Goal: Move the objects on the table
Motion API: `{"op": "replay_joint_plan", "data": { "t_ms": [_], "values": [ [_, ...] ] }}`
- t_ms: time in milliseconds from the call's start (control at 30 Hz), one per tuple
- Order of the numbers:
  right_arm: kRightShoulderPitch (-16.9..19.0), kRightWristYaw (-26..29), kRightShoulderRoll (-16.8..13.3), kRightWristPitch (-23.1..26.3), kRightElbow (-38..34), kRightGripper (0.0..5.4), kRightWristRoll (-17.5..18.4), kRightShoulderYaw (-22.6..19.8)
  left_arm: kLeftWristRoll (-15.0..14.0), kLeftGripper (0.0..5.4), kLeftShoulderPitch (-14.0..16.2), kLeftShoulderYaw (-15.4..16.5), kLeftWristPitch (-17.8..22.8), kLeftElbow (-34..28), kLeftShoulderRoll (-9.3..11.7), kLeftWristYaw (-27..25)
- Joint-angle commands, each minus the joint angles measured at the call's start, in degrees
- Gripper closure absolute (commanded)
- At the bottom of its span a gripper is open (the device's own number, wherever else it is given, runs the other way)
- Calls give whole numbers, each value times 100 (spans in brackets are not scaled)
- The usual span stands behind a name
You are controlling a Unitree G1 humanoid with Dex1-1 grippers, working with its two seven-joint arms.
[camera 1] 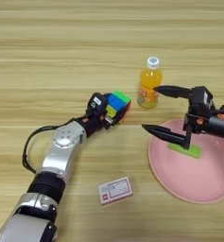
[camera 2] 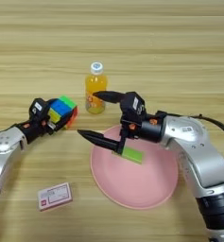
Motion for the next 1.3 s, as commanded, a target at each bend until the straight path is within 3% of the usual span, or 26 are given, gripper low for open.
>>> {"op": "replay_joint_plan", "data": {
  "t_ms": [33,300,533,700,1100,1300],
  "values": [
    [-2,-11,-5,5,-64,0,43,-6,58,213,-46,-32,-2,4,18,-5],
    [-5,-20,0,0,-60,0,48,-8,71,213,24,-70,-17,-233,28,-13],
    [-18,-31,4,-7,-38,0,43,-10,24,213,322,-115,126,-1000,168,-63],
    [-26,-47,15,-7,-39,0,38,-5,-27,213,737,-172,297,-1736,318,-170],
    [-67,-32,53,-28,50,0,13,30,-223,213,2177,-204,714,-3196,845,-410],
    [-132,3,86,-65,156,0,-49,89,-389,213,2458,-312,837,-3392,935,-661]
  ]
}}
